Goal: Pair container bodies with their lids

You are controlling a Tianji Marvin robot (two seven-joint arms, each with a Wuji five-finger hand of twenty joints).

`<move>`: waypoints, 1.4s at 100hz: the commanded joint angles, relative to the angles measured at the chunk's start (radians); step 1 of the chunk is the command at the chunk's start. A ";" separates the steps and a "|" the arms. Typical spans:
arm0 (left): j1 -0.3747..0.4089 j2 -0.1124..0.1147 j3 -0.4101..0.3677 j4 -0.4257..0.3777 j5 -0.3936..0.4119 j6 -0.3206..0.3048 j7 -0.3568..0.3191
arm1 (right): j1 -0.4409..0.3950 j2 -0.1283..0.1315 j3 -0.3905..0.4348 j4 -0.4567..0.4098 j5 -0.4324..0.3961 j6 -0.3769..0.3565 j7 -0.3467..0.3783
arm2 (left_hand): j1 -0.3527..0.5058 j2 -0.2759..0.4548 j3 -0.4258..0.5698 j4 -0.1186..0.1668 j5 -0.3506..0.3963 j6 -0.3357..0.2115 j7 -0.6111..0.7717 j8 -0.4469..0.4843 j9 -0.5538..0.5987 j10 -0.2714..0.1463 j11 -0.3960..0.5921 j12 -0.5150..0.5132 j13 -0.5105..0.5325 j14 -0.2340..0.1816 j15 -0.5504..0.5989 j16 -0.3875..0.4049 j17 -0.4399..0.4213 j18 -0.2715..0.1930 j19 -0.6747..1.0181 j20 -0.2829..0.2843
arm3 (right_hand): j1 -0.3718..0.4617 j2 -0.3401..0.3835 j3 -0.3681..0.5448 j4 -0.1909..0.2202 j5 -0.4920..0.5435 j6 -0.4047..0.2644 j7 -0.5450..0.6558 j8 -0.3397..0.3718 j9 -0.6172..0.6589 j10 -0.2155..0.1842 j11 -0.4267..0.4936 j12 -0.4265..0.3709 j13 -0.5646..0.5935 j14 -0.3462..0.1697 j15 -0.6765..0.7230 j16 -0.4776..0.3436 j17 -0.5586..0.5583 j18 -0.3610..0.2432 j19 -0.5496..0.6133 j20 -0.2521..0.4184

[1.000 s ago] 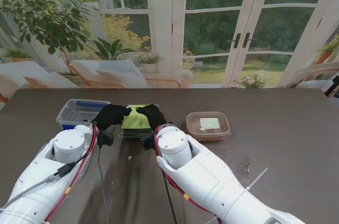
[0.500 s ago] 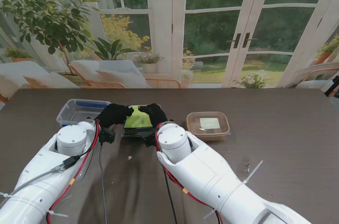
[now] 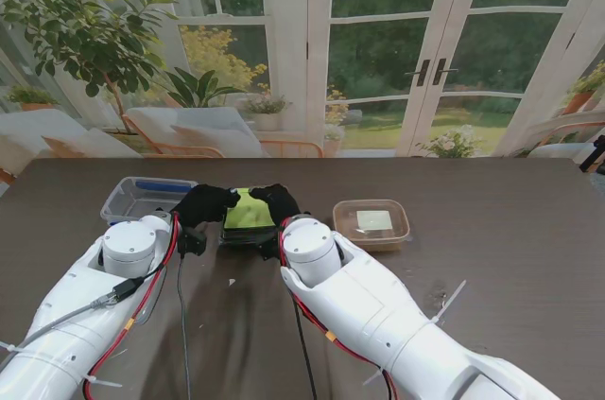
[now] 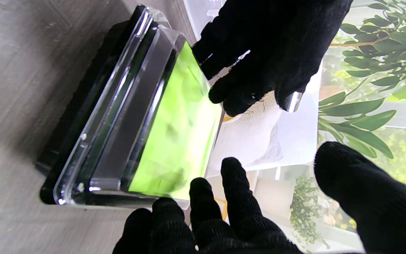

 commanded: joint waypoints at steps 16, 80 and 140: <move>0.014 -0.006 -0.004 -0.033 0.007 0.009 -0.017 | -0.001 -0.014 -0.004 0.010 0.000 -0.002 0.028 | 0.033 0.030 -0.023 0.029 -0.010 -0.009 -0.013 0.000 -0.003 -0.028 0.002 -0.005 0.050 -0.073 0.080 0.034 0.023 -0.073 0.073 0.043 | 0.002 -0.027 0.013 0.004 0.012 -0.016 0.002 0.020 0.009 -0.036 0.012 0.014 0.104 -0.094 0.101 0.044 0.187 -0.031 0.032 0.000; 0.040 0.004 -0.020 -0.057 0.031 -0.002 -0.022 | 0.002 -0.016 0.001 0.016 -0.005 -0.006 0.017 | -0.012 0.003 -0.018 0.035 -0.059 -0.024 -0.028 -0.006 -0.050 -0.050 -0.007 -0.012 -0.002 -0.085 0.052 0.031 -0.022 -0.092 0.060 0.053 | 0.002 -0.028 0.014 0.003 0.011 -0.017 0.004 0.021 0.009 -0.038 0.013 0.014 0.103 -0.090 0.100 0.044 0.186 -0.025 0.037 0.002; 0.038 0.011 -0.018 -0.046 0.045 -0.011 -0.043 | 0.006 -0.013 0.009 0.022 -0.017 -0.004 0.009 | -0.026 0.000 -0.008 0.036 -0.064 -0.032 -0.029 -0.008 -0.057 -0.060 -0.007 -0.016 -0.011 -0.088 0.046 0.030 -0.032 -0.096 0.056 0.060 | 0.002 -0.028 0.015 0.003 0.013 -0.019 0.003 0.022 0.009 -0.038 0.014 0.014 0.101 -0.084 0.100 0.044 0.181 -0.020 0.031 -0.001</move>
